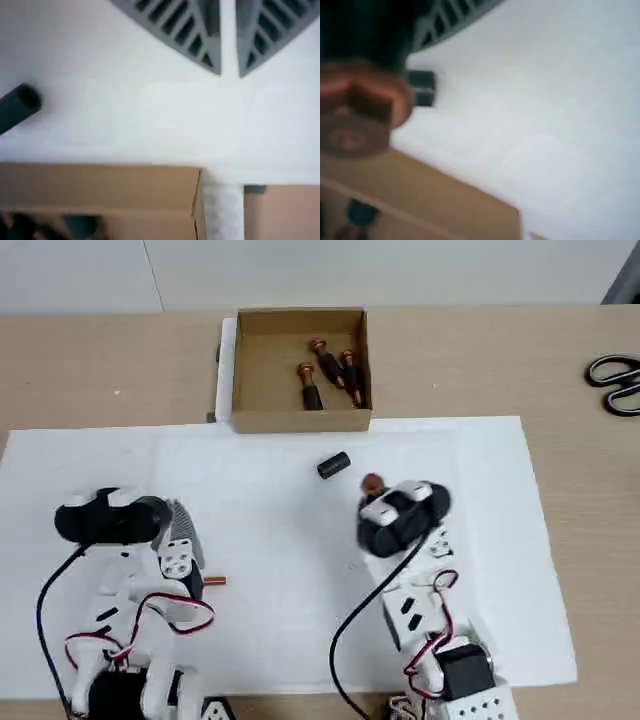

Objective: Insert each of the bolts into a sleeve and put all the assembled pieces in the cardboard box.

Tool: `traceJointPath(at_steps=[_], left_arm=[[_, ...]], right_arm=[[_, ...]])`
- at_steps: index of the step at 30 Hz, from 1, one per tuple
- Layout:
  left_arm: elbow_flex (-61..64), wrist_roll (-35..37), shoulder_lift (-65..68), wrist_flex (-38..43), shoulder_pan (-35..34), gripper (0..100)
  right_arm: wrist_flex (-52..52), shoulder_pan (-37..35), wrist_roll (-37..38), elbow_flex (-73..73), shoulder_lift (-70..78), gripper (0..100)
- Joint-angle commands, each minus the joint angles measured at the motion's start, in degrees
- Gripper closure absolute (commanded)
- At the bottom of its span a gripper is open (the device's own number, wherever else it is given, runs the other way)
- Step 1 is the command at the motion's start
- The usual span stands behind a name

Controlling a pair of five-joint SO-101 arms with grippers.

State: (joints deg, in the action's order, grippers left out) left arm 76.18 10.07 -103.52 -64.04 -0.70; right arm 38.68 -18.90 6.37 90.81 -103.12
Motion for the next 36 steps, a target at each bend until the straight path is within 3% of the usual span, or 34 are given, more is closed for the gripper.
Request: traceJointPath(at_steps=[1,5,14,21,36], left_arm=[[1.1,-1.7,-0.2,-0.3,-0.4,99],[-0.5,-1.7,-0.1,-2.5,-0.2,99],[-12.2,0.8,11.0,-10.0,-0.2,99],[-15.0,5.1,16.9,-10.9,-0.2,99],[-14.8,5.3,16.8,-11.2,-0.2,99]], right_arm=[[6.5,4.3,-2.0,-5.5,2.2,99.5],[10.5,8.6,-6.4,-12.5,8.3,99.5],[11.5,8.7,-9.6,-32.8,32.1,99.5],[11.5,8.7,-9.4,-60.0,61.3,99.5],[11.4,3.8,-7.6,-114.6,114.6,99.5]])
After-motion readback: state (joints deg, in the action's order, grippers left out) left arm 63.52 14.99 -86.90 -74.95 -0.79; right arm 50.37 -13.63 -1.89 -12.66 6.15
